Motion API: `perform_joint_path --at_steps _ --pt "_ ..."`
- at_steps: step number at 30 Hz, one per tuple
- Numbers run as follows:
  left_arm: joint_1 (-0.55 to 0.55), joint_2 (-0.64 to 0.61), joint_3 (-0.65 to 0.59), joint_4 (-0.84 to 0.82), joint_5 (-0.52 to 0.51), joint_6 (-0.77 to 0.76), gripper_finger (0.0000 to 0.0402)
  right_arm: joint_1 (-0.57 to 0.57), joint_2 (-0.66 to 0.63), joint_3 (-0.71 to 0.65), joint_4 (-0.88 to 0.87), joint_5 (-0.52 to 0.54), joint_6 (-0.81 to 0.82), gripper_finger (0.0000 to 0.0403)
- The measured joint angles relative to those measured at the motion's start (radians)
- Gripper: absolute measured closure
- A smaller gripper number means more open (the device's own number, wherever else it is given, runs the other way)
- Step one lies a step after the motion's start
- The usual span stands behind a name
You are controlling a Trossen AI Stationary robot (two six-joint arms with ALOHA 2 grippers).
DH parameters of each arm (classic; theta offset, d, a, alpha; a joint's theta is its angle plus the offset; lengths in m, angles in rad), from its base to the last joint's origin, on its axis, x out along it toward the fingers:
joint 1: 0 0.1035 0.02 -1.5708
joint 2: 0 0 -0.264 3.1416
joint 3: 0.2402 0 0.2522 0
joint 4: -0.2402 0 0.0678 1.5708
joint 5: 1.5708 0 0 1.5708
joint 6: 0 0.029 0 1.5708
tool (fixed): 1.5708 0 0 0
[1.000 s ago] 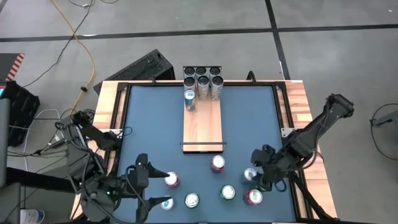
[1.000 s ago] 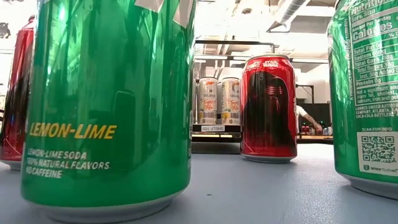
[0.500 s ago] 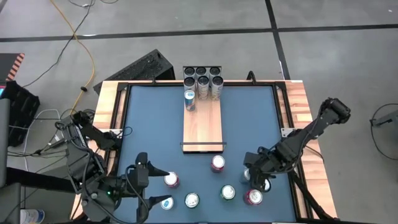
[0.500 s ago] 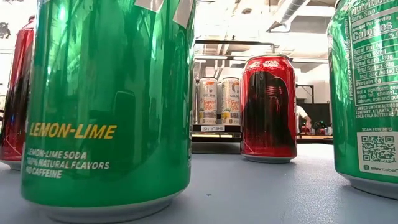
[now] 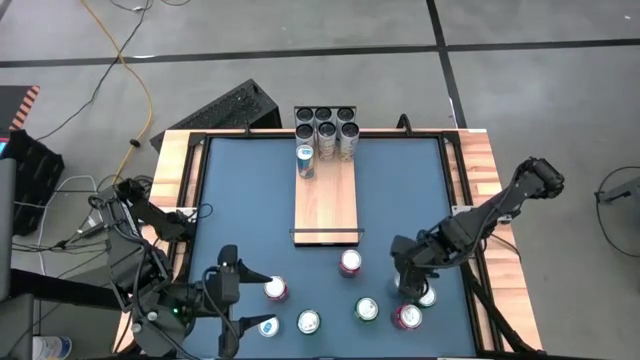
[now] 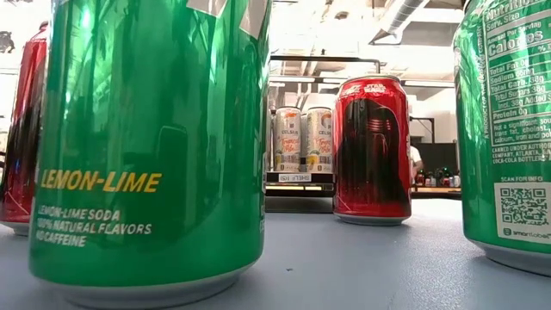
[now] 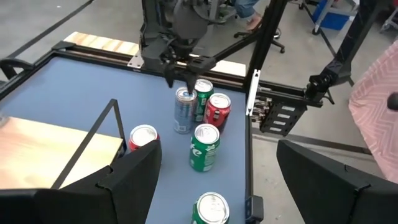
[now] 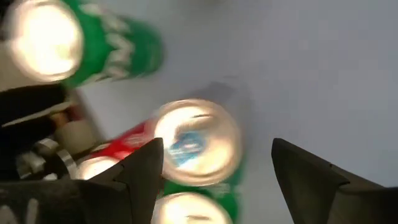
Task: Place canned beverage on shelf
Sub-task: Put the right blue soda can on the shelf aligned with the other blue soda can
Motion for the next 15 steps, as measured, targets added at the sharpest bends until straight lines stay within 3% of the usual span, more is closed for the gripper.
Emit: perform_joint_path --at_steps 7,15 --pt "0.0 0.0 0.0 -0.011 -0.001 0.036 0.0097 0.023 0.02 0.141 -0.104 0.163 0.006 0.0117" --pt "0.0 0.0 0.0 -0.058 -0.011 0.031 0.0097 0.121 0.203 0.456 -0.462 0.35 0.138 0.0117"
